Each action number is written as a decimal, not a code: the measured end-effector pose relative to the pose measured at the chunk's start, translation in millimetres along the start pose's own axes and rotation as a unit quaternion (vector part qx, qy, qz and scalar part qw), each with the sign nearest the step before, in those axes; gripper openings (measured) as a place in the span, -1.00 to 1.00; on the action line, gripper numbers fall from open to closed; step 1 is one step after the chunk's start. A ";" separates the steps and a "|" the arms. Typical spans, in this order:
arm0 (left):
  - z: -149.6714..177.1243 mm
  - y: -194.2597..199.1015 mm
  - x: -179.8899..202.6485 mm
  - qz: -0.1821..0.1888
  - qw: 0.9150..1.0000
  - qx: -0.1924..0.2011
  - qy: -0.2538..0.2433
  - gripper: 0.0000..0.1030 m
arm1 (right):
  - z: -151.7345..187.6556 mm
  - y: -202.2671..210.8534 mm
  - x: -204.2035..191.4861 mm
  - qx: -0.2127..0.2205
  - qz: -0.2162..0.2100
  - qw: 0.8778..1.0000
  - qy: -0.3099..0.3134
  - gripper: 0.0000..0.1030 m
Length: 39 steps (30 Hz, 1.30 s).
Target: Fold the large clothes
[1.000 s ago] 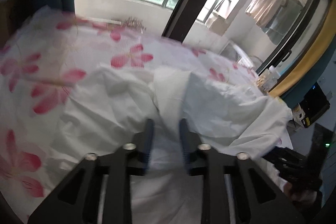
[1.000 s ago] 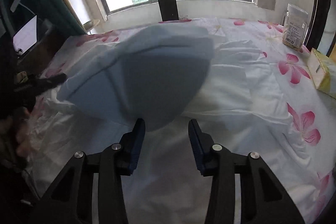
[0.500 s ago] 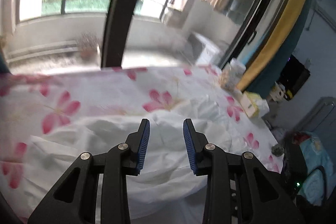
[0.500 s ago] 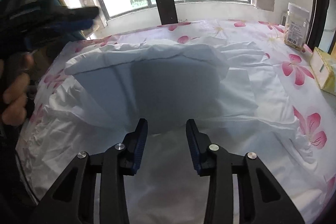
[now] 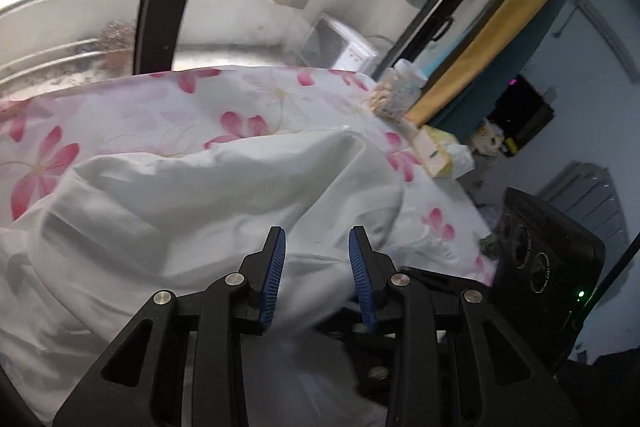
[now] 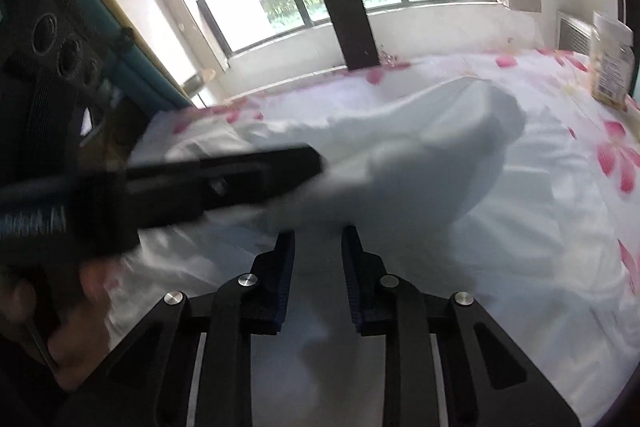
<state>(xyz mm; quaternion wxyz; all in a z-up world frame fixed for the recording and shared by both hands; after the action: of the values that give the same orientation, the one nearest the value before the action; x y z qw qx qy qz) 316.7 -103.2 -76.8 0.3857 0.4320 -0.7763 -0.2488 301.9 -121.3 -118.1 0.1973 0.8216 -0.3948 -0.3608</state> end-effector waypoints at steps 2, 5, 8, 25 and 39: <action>-4.8 -0.2 3.0 0.006 1.000 -0.002 -0.003 -0.32 | -8.8 -2.1 -9.2 0.008 -0.011 1.000 0.002 -0.61; -17.6 8.5 6.0 -0.006 1.000 0.011 -0.016 -0.32 | -22.5 0.1 -21.6 0.019 -0.014 1.000 0.009 -0.67; -29.8 15.7 7.3 0.007 1.000 0.017 -0.016 -0.32 | -33.6 8.4 -26.7 0.032 -0.018 0.999 0.011 -0.68; 2.7 -47.3 13.6 0.005 1.000 -0.029 -0.009 -0.32 | 6.2 8.8 13.3 0.043 0.056 0.996 0.049 -0.67; 58.7 -60.4 -2.5 -0.022 0.998 -0.047 0.018 -0.32 | -34.8 58.0 25.3 0.062 0.093 0.988 0.103 -0.66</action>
<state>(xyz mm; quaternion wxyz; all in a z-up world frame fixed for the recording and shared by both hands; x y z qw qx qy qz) 298.6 -128.3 -155.2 0.4141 0.4348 -0.7470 -0.2854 309.4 -175.4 -70.9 0.2182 0.8250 -0.4684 -0.2287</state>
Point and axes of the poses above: each gripper's, at about its wrist camera, not at the fingertips, and y roughly against the way its jaws point, x to its right, z to its underside, the point moved 7 cm from there along -y, roughly the way its jaws point, and after that the axes turned 8 degrees about -z, right-handed, at the moved point
